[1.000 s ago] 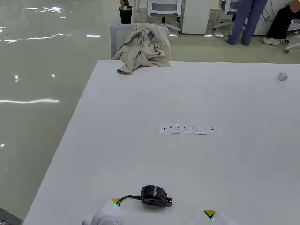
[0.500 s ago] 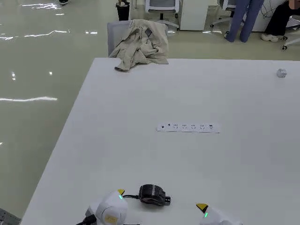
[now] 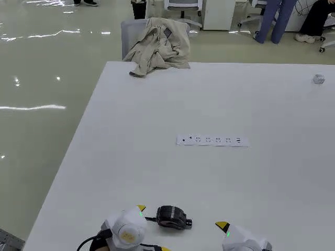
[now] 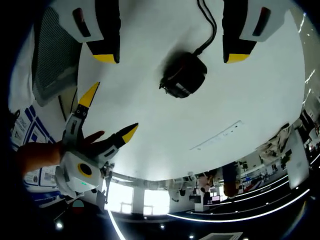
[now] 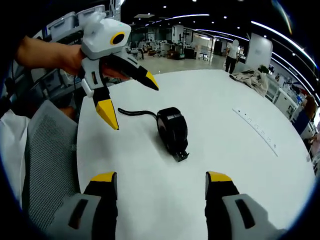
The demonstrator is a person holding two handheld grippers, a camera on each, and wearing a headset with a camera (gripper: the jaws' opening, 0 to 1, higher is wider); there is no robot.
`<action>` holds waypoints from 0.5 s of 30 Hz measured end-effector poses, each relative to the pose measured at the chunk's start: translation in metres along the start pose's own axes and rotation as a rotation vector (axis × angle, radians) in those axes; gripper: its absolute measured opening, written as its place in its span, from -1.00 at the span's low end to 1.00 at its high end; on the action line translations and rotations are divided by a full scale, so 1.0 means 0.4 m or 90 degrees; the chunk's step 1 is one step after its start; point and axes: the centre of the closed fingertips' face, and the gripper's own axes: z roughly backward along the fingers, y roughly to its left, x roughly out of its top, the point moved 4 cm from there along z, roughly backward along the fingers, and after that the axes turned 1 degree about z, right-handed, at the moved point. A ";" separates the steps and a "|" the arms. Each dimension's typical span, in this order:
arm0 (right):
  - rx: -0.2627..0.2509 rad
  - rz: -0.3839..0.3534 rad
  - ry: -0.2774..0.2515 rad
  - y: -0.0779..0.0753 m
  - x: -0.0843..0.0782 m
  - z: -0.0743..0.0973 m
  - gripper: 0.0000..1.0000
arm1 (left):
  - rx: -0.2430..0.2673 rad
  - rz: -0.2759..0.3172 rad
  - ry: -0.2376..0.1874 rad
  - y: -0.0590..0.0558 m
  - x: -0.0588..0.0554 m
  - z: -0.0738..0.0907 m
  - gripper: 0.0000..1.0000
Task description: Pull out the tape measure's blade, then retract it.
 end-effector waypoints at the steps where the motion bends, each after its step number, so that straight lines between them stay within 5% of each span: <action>1: 0.002 0.001 0.001 -0.002 -0.002 -0.004 0.45 | -0.003 -0.004 0.000 0.001 0.002 -0.002 0.63; 15: 0.030 0.043 0.011 -0.019 -0.013 -0.045 0.34 | -0.046 -0.085 0.010 0.007 0.031 -0.052 0.56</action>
